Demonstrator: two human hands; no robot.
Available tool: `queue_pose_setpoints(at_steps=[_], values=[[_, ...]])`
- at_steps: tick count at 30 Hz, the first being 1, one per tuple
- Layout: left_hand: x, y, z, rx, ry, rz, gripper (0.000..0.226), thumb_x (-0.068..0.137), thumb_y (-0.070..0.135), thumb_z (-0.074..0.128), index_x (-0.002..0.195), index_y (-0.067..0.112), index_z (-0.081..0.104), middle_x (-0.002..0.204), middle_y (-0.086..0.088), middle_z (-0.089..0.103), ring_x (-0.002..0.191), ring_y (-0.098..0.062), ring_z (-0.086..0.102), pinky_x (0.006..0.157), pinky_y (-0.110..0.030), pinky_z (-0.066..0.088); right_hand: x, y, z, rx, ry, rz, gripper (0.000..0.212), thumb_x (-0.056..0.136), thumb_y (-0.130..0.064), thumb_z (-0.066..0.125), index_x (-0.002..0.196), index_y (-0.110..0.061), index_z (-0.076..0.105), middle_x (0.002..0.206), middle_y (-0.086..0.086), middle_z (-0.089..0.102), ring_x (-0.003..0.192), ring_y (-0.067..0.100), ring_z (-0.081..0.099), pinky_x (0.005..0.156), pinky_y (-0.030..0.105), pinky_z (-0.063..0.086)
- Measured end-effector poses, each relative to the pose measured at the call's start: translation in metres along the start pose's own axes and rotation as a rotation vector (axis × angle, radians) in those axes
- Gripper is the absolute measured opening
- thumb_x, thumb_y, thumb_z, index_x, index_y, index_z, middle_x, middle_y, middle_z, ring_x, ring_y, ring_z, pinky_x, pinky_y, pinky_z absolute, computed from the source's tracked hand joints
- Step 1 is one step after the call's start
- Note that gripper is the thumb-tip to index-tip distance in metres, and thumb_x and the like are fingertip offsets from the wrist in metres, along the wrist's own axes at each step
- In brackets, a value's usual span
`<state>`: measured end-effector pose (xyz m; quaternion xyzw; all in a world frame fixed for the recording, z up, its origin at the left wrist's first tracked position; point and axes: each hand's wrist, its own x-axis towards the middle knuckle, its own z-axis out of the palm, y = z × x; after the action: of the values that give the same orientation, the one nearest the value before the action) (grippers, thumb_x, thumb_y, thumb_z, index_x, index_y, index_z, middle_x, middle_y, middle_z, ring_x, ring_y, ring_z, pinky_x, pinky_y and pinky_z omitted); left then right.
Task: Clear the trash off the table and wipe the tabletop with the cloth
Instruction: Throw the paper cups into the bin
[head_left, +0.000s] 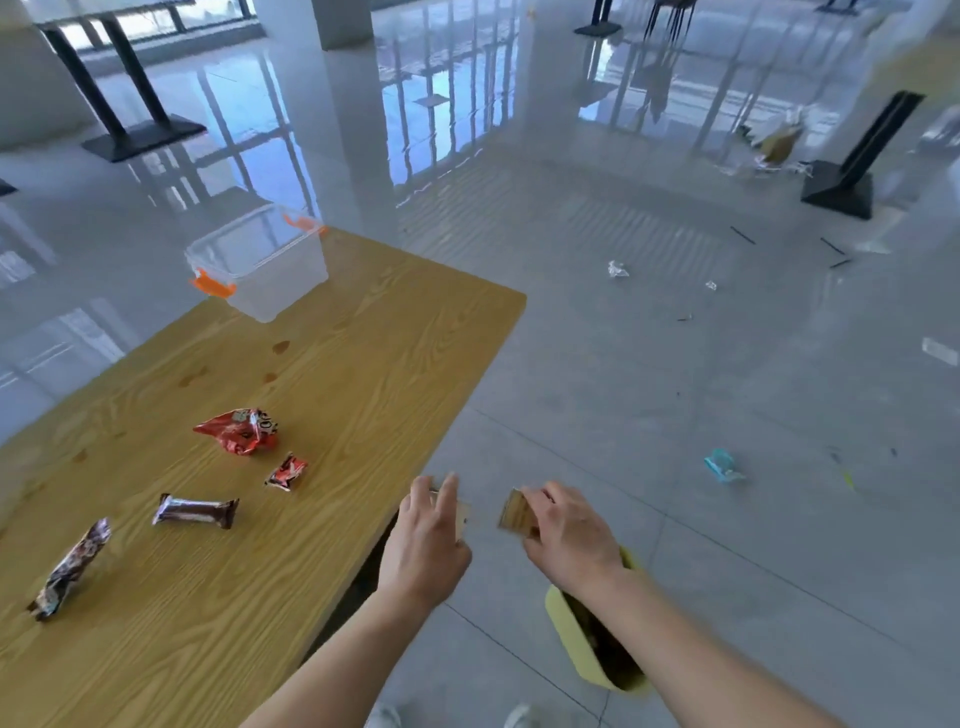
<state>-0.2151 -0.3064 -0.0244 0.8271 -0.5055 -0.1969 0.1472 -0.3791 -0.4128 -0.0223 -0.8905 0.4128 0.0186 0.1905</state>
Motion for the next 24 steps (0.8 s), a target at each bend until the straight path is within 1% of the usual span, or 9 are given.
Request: queue_pose_setpoints(at_steps=[3,7,10,13,16,19,21,24], values=[[0.016,0.016,0.012,0.016,-0.054,0.072,0.082,0.083,0.022,0.061,0.151,0.023,0.016,0.145,-0.007,0.027,0.128,-0.026,0.038,0.1,-0.032,0.043,-0.007,0.018,0.002,0.022,0.017,0.093,0.056,0.09,-0.033,0.062,0.141,-0.027,0.039,0.124,0.0,0.047,0.117,0.023,0.043,0.087,0.033,0.048],[0.032,0.03,0.029,0.023,-0.157,0.176,0.084,0.086,0.022,0.064,0.153,0.024,0.014,0.15,-0.009,0.023,0.132,-0.026,0.036,0.103,-0.034,0.042,-0.018,0.034,0.009,0.036,0.041,0.237,0.053,0.09,-0.034,0.061,0.139,-0.026,0.041,0.123,-0.001,0.047,0.115,0.022,0.043,0.086,0.032,0.045],[0.046,0.038,0.047,0.019,-0.237,0.249,0.082,0.087,0.022,0.063,0.153,0.024,0.013,0.152,-0.008,0.022,0.133,-0.027,0.035,0.105,-0.034,0.04,-0.027,0.052,0.022,0.074,0.057,0.343,0.05,0.089,-0.034,0.061,0.136,-0.026,0.044,0.122,-0.001,0.049,0.115,0.022,0.044,0.089,0.032,0.044],[0.057,0.047,0.076,0.041,-0.292,0.275,0.082,0.087,0.024,0.064,0.152,0.026,0.014,0.153,-0.007,0.022,0.134,-0.027,0.035,0.104,-0.034,0.04,-0.033,0.081,0.042,0.119,0.062,0.432,0.054,0.088,-0.033,0.061,0.139,-0.026,0.043,0.126,0.0,0.049,0.119,0.022,0.045,0.093,0.032,0.044],[0.071,0.053,0.115,0.063,-0.359,0.254,0.082,0.087,0.027,0.064,0.152,0.028,0.014,0.152,-0.006,0.021,0.135,-0.027,0.034,0.104,-0.033,0.04,-0.031,0.119,0.071,0.162,0.028,0.514,0.06,0.088,-0.035,0.062,0.143,-0.023,0.041,0.131,0.002,0.049,0.123,0.022,0.044,0.097,0.033,0.043],[0.085,0.061,0.168,0.084,-0.396,0.23,0.081,0.088,0.028,0.065,0.151,0.03,0.014,0.15,-0.005,0.025,0.129,-0.026,0.039,0.099,-0.031,0.044,-0.026,0.163,0.11,0.179,-0.041,0.566,0.064,0.088,-0.04,0.063,0.145,-0.023,0.038,0.132,0.002,0.049,0.119,0.022,0.045,0.094,0.034,0.047],[0.096,0.069,0.208,0.087,-0.433,0.21,0.08,0.088,0.026,0.065,0.15,0.031,0.014,0.149,-0.003,0.025,0.126,-0.024,0.041,0.095,-0.03,0.046,-0.023,0.194,0.139,0.196,-0.09,0.599,0.064,0.088,-0.042,0.063,0.144,-0.023,0.038,0.13,0.002,0.049,0.117,0.023,0.046,0.093,0.034,0.046],[0.113,0.081,0.273,0.086,-0.499,0.209,0.08,0.088,0.025,0.064,0.151,0.029,0.014,0.148,-0.004,0.023,0.125,-0.025,0.04,0.099,-0.031,0.041,-0.02,0.242,0.183,0.214,-0.138,0.645,0.058,0.089,-0.041,0.062,0.14,-0.023,0.041,0.128,0.003,0.05,0.116,0.024,0.046,0.095,0.035,0.044]])
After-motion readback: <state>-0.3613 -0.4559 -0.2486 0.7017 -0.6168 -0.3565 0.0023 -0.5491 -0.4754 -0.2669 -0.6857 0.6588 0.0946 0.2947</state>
